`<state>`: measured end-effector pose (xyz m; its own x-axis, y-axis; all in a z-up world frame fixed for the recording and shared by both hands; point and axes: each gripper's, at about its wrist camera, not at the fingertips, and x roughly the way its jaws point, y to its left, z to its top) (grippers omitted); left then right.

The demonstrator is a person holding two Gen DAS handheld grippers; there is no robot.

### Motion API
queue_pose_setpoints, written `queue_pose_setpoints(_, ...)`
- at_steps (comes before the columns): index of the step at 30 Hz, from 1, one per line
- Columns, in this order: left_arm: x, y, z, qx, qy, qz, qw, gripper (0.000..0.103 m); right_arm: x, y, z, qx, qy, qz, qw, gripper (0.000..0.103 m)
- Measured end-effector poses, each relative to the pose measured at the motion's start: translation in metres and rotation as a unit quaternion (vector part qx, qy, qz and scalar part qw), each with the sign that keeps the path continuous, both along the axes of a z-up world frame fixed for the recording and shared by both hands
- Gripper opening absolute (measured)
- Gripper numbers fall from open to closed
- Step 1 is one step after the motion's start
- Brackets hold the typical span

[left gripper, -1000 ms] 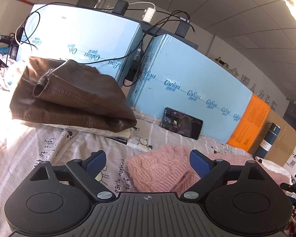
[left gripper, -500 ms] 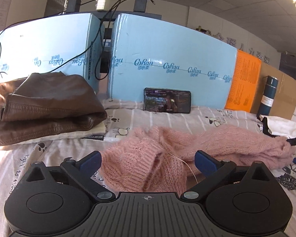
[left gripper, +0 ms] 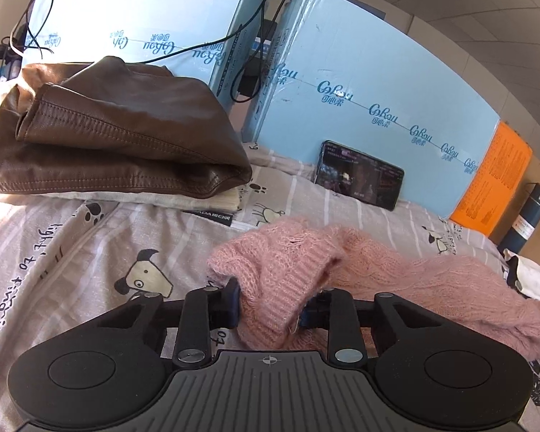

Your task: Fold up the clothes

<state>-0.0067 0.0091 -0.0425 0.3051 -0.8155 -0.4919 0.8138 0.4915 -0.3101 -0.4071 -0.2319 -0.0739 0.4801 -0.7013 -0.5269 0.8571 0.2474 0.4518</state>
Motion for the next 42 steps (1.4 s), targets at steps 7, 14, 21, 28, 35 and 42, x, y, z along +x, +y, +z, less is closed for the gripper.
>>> queue_pose_setpoints(7, -0.014, 0.036, 0.035, -0.084, 0.008, 0.0, 0.9964, 0.021, -0.011, 0.018, 0.018, -0.045, -0.044, 0.019, 0.998, 0.018)
queue_pose_setpoints(14, -0.018, 0.07, 0.058, -0.118, 0.035, 0.0, 0.9925, 0.021, -0.032, 0.052, 0.057, -0.098, -0.094, 0.028, 0.99, 0.017)
queue_pose_setpoints(21, -0.015, 0.092, 0.047, -0.135, 0.09, 0.012, 0.9868, 0.021, -0.058, 0.061, 0.067, -0.082, -0.149, 0.02, 0.985, 0.017)
queue_pose_setpoints(28, -0.013, 0.063, 0.065, -0.136, 0.035, -0.006, 0.9901, 0.021, -0.056, 0.043, 0.078, -0.104, -0.148, 0.02, 0.983, 0.017)
queue_pose_setpoints(35, -0.008, 0.037, 0.063, -0.128, 0.017, -0.001, 0.9916, 0.021, -0.036, 0.008, 0.093, -0.119, -0.166, 0.03, 0.978, 0.015)
queue_pose_setpoints(42, 0.008, 0.007, 0.035, -0.069, 0.038, -0.001, 0.9969, 0.021, -0.022, -0.027, 0.086, -0.107, -0.146, -0.015, 0.983, 0.015)
